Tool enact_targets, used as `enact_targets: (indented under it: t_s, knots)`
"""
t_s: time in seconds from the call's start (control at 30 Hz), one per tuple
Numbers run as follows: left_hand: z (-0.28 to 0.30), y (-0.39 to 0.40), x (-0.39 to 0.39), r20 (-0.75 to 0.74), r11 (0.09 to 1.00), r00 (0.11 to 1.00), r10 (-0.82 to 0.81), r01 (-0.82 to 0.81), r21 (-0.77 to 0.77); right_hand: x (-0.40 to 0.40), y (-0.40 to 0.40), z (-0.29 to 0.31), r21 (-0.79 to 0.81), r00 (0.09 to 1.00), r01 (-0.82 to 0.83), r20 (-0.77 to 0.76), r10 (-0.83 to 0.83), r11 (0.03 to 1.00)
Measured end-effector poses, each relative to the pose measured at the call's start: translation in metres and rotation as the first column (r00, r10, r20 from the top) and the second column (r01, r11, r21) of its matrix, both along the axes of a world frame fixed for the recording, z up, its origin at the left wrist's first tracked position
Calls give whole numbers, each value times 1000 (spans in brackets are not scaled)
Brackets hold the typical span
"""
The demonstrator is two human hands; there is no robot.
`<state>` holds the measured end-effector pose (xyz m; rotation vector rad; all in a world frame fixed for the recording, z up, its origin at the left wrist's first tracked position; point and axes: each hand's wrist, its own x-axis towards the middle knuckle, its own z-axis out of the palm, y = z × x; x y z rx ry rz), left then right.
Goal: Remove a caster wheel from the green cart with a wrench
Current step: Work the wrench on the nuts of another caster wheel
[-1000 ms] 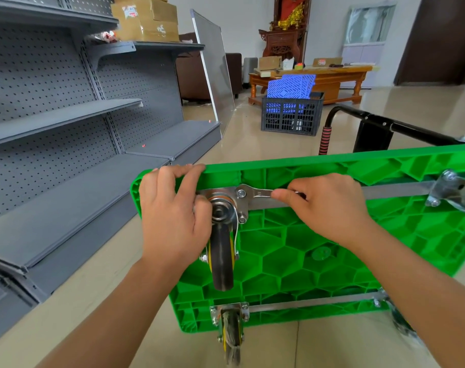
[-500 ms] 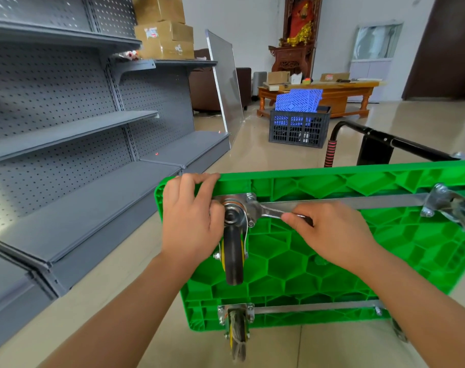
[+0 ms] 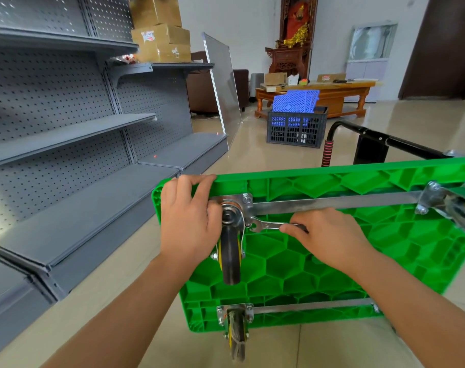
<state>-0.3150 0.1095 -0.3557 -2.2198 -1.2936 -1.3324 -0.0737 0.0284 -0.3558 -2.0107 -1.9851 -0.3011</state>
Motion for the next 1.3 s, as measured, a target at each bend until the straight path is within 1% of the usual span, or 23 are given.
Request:
enact_targets:
  t_s: [0.13,0.23,0.37,0.43,0.5,0.53,0.57,0.6,0.63,0.67,0.7,0.73,0.77,0.8,0.83,0.87,0.9,0.97,1.07,1.13,1.2,1.3]
  knots:
    - [-1,2,0,2,1000,1000,-3,3,-10,-4,8,-8,34,999,-30,-41,31,999]
    - [-2,3,-2,4,1000,1000,-8,8,-9,0,14,-9,23,999,-31,-9,32,999]
    - [-2,4,-2,1,1000,1000,-13,13,-6,4,19,-7,45,998,-36,48,34,998]
    - [-3,5,-3,6,1000,1000,-19,19,1,2,22,-14,80,998,-36,62,32,996]
    - [-3,5,-2,14,1000,1000,-23,23,13,4,24,-26,98,1000,-22,24,20,995]
    - [-4,5,-2,17,1000,1000,-25,24,18,5,24,-33,77,1000,-10,-26,12,997]
    - [-4,5,-2,19,999,999,-27,27,23,5,23,-42,39,990,-10,-138,15,999]
    - [-4,6,-2,21,999,999,-30,30,27,2,22,-54,-16,950,-21,-311,15,1000]
    - [-5,6,-1,23,999,999,-30,29,28,-9,20,-67,-89,861,-55,-509,2,995]
    - [-5,6,-1,25,999,999,-26,25,28,-24,17,-82,-159,728,-106,-685,-32,982]
    - [-4,6,-1,30,999,999,-20,19,29,-43,15,-96,-201,584,-157,-808,-73,967]
    - [-5,6,1,35,999,999,-17,16,28,-61,12,-107,-215,456,-192,-884,-107,958]
    - [-5,6,1,41,1000,999,-13,12,28,-76,12,-114,-209,345,-212,-930,-127,955]
    - [-5,5,2,44,1000,999,-13,12,26,-86,13,-118,-194,256,-216,-957,-137,957]
    - [-4,6,2,46,1000,999,-13,12,24,-91,14,-119,-181,195,-212,-971,-140,960]
    - [-4,5,1,44,1000,999,-15,14,22,-92,15,-119,-172,163,-214,-977,-138,962]
    - [-4,4,1,41,1000,999,-17,16,20,-89,14,-119,-161,149,-225,-980,-129,961]
    - [-4,3,-1,28,1000,999,-20,19,15,-81,7,-118,-139,162,-249,-982,-100,959]
    - [-2,2,-1,16,1000,1000,-20,20,4,-69,-6,-113,-126,200,-239,-977,-78,963]
    - [-1,1,0,24,1000,1000,-13,13,-7,-59,-11,-105,-136,254,-213,-964,-79,968]
    - [0,0,1,30,1000,1000,-8,8,-9,-47,-11,-93,-127,363,-183,-930,-53,975]
    - [0,-1,1,25,1000,1000,-6,7,-10,-28,-6,-73,-117,620,-130,-784,-11,985]
